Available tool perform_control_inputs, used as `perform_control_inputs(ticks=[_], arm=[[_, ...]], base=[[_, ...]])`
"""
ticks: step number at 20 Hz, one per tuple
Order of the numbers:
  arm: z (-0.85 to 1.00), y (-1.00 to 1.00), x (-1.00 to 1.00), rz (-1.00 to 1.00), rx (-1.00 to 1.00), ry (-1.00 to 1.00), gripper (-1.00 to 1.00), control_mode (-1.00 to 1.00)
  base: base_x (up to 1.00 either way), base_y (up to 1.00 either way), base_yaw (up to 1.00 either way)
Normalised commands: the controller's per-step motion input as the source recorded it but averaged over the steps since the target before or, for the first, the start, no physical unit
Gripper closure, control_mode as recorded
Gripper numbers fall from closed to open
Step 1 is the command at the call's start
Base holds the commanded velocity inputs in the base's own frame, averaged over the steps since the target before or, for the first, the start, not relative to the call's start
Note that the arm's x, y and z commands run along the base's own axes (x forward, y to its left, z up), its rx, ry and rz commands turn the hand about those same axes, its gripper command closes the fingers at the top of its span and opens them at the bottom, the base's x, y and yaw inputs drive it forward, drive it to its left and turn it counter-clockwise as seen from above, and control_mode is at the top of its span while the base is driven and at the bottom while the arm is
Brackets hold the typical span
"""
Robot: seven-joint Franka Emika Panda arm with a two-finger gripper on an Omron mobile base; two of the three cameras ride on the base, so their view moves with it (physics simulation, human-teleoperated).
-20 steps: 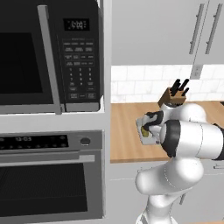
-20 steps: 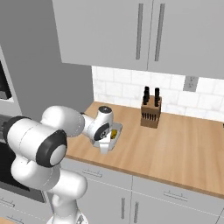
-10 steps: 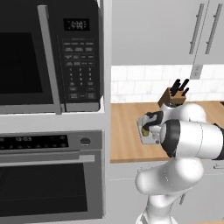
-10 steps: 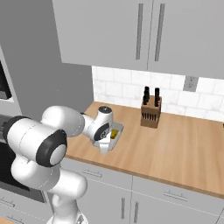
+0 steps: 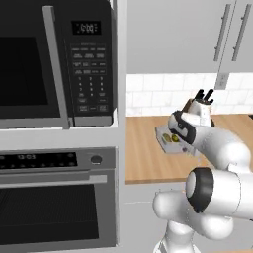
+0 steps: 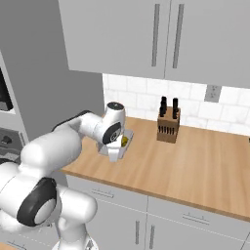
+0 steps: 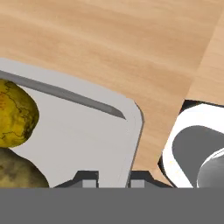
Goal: Take the meat container that has the fish and place it on the second highest rack of the freezer. Then take the vegetable container that has the potato and lemon and place it on the highest rack of the freezer.
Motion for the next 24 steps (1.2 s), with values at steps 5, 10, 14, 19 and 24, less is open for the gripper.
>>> perform_control_inputs(ticks=[5,10,14,19,24], arm=[[0.92,0.2,-0.79,0.0,0.0,-0.08,1.0,-1.0],[0.87,0.58,-0.83,0.0,0.0,-0.18,1.0,-1.0],[0.87,0.45,-0.68,0.0,0.0,-0.21,1.0,-1.0],[0.61,0.03,-0.34,0.0,-0.01,0.02,1.0,-1.0],[0.41,0.0,-0.27,0.0,-0.02,0.1,1.0,-1.0]], base=[[0.0,0.0,0.0],[0.0,0.0,0.0],[0.0,0.0,0.0],[0.0,0.0,0.0],[0.0,0.0,0.0]])
